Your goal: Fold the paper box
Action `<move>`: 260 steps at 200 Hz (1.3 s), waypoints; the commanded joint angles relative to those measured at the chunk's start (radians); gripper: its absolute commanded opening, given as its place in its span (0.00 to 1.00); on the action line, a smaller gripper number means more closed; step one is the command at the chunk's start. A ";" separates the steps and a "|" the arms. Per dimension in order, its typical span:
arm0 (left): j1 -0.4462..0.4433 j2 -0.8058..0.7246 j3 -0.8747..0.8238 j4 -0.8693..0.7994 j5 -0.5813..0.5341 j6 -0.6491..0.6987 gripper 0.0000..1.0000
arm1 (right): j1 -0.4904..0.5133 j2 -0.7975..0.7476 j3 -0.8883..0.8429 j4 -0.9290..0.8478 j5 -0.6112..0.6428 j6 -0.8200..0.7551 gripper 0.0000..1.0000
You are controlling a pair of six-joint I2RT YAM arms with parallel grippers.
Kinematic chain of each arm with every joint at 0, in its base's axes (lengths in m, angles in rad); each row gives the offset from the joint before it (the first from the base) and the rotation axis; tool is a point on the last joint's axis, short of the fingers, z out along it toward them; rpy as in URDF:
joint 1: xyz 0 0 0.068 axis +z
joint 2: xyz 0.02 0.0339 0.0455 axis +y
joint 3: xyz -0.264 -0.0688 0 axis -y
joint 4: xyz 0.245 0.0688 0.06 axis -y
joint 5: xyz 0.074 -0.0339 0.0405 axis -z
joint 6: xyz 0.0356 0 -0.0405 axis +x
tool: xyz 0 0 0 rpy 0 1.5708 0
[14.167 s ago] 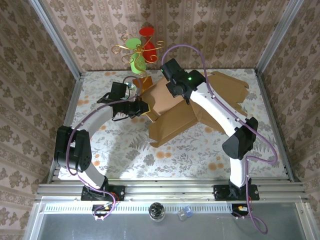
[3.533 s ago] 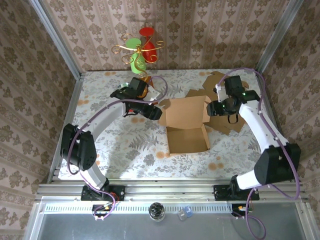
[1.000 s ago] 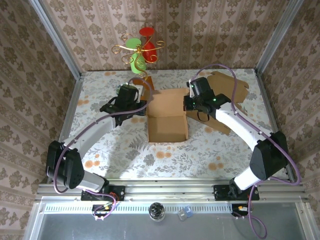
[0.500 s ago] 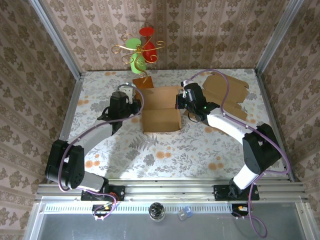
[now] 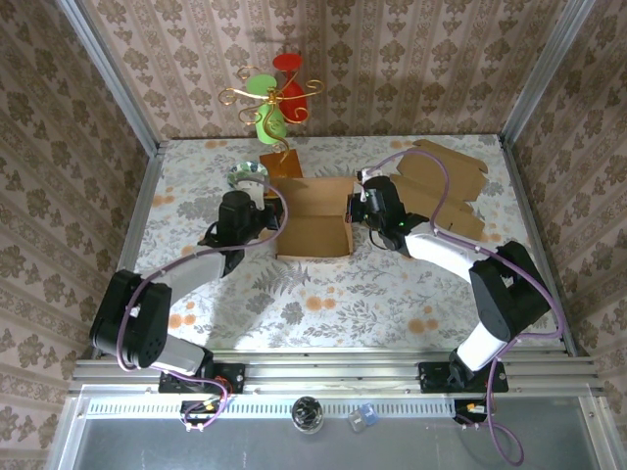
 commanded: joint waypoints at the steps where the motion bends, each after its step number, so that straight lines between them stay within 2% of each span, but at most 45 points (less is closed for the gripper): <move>1: -0.034 0.019 -0.028 0.111 0.065 -0.017 0.00 | 0.034 -0.012 -0.023 0.058 -0.017 -0.025 0.00; 79: -0.045 0.002 -0.110 0.104 0.071 -0.002 0.00 | 0.086 -0.049 -0.069 0.024 0.082 -0.116 0.00; 113: -0.064 -0.014 -0.160 0.113 0.050 -0.005 0.00 | 0.090 -0.075 -0.106 0.006 0.108 -0.099 0.00; 137: -0.078 -0.028 -0.185 0.109 0.017 -0.011 0.00 | 0.091 -0.101 -0.118 -0.024 0.110 -0.067 0.07; 188: -0.102 -0.062 -0.230 0.092 -0.029 -0.005 0.00 | 0.096 -0.187 -0.129 -0.151 0.053 0.026 0.29; 216: -0.118 -0.060 -0.227 0.073 -0.055 0.003 0.00 | 0.096 -0.227 -0.120 -0.245 0.009 0.128 0.53; 232: -0.126 -0.060 -0.217 0.058 -0.071 0.010 0.00 | 0.096 -0.233 -0.100 -0.311 -0.042 0.174 0.59; 260: -0.136 -0.067 -0.202 0.029 -0.096 0.026 0.00 | 0.094 -0.334 -0.102 -0.386 -0.102 0.272 0.80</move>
